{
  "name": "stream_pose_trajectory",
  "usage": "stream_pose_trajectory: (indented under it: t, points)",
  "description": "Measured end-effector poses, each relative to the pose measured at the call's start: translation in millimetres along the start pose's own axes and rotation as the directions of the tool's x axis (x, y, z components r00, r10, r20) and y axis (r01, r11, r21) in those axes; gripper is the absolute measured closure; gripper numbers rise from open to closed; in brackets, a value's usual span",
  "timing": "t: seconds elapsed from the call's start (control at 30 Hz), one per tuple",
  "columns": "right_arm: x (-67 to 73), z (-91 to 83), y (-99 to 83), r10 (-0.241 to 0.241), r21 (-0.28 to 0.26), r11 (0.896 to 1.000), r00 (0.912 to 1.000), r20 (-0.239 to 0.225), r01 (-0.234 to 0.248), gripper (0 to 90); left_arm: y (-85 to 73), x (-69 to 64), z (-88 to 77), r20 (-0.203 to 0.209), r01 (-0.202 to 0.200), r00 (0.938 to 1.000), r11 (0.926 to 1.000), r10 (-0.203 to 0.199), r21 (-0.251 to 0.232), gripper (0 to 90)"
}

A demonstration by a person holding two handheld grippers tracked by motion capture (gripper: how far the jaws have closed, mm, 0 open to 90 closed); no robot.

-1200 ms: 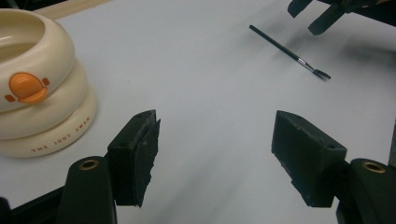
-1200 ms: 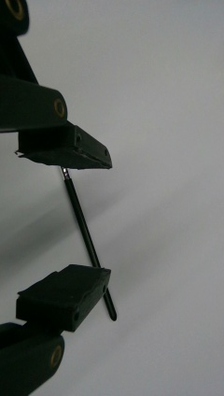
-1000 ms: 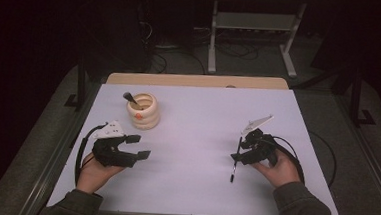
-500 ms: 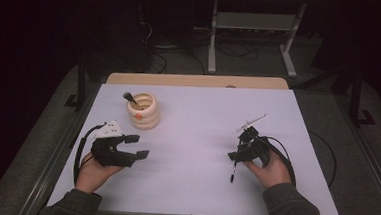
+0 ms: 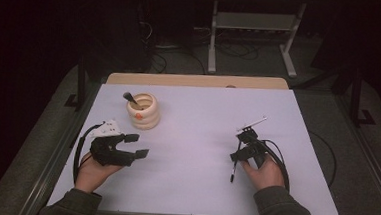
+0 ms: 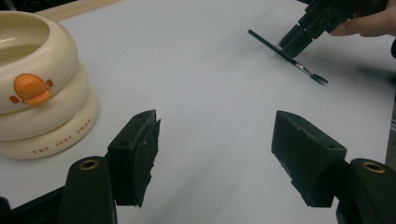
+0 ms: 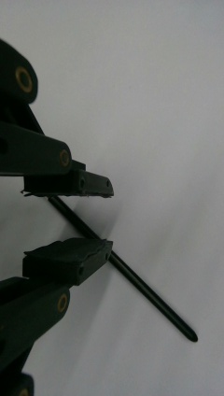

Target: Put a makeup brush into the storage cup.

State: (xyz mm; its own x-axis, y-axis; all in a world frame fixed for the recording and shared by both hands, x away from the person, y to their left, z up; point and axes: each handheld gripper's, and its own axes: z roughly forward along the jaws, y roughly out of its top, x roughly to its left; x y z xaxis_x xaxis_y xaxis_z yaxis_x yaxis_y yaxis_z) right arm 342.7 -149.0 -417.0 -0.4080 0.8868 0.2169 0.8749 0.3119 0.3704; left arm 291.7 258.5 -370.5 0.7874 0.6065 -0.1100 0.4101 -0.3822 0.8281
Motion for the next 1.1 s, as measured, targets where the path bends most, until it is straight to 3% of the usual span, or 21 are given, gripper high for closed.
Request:
stream_pose_trajectory:
  t: [0.27, 0.53, 0.97, 1.1]
  points:
    - [4.1, 6.0, 0.7, 0.021, 0.02, 1.0, 0.9992, 0.035, -0.022, 70.8, -0.4, 0.5, -1.4, -0.004, -0.005, 1.0, 1.0, 0.005, -0.003, 31.4]
    - [18.9, 10.1, -0.1, -0.025, 0.009, 1.0, 0.9934, 0.112, 0.024, 70.8, -0.2, -1.1, 0.6, -0.004, -0.01, 0.9999, 0.9999, 0.01, 0.004, 31.4]
    - [22.5, 14.2, 7.2, 0.007, 0.033, 0.999, 0.9984, 0.057, -0.009, 66.3, -0.2, -1.8, 1.7, -0.004, -0.014, 0.9999, 0.9999, 0.014, 0.01, 31.6]
    - [26.7, 15.7, 9.9, -0.012, 0.043, 0.999, 0.9963, 0.085, 0.008, 66.5, -0.5, -1.1, 1.3, -0.006, -0.011, 0.9999, 0.9999, 0.011, 0.006, 31.7]
